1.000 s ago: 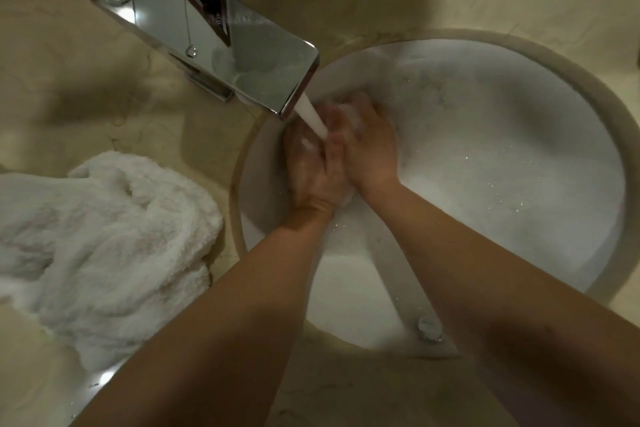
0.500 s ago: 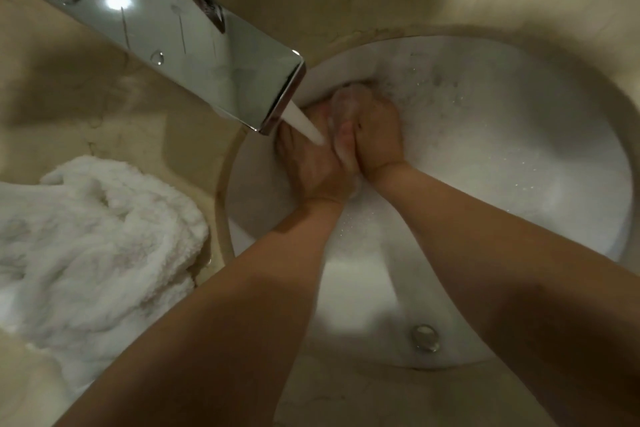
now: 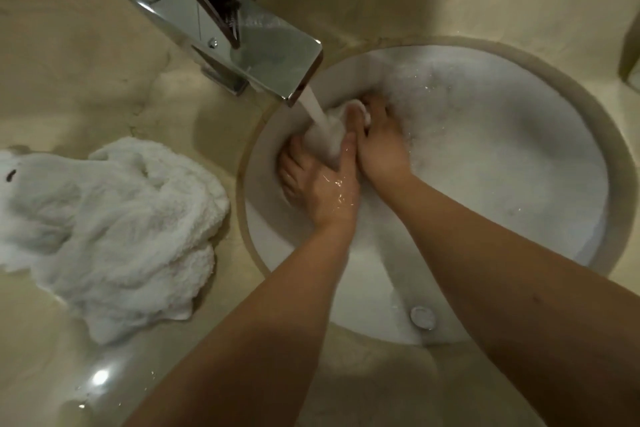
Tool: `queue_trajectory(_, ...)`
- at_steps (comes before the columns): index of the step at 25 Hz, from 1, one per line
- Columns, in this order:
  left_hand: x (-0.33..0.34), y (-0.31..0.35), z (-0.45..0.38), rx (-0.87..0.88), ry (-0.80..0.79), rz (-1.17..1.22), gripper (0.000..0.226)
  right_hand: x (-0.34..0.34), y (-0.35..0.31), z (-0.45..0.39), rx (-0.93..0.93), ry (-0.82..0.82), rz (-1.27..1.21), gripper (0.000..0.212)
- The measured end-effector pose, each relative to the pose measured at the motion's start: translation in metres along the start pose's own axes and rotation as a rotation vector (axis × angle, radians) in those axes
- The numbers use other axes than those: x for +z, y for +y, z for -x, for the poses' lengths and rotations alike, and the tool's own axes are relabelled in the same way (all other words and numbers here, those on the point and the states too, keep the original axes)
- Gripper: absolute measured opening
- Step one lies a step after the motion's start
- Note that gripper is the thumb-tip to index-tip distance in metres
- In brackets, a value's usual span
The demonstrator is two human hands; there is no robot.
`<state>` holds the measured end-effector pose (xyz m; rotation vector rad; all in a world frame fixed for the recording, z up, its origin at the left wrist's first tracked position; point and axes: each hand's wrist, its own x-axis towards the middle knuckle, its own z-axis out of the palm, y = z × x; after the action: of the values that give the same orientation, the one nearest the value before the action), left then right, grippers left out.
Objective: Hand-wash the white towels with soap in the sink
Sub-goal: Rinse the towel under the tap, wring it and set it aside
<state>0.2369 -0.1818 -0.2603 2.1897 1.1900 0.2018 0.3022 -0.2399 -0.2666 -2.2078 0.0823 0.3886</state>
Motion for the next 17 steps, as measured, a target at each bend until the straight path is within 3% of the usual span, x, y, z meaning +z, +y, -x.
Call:
queue_trajectory(3, -0.003, -0.001, -0.004, -0.15, -0.221, 0.146, 0.104, -0.002, -0.001, 0.009, 0.015, -0.018, 0.029, 0.032)
queue_trajectory(6, -0.011, -0.004, -0.007, -0.233, -0.449, 0.24, 0.094, -0.008, -0.005, 0.017, -0.002, 0.013, -0.037, 0.026)
queue_trajectory(13, -0.045, 0.007, 0.006, -0.113, -0.348, 0.442, 0.062, -0.011, -0.018, 0.031, 0.003, 0.114, -0.309, 0.024)
queue_trajectory(17, -0.057, -0.004, -0.003, 0.042, -0.309, 0.371, 0.065, -0.007, -0.029, 0.022, 0.016, 0.052, -0.357, 0.029)
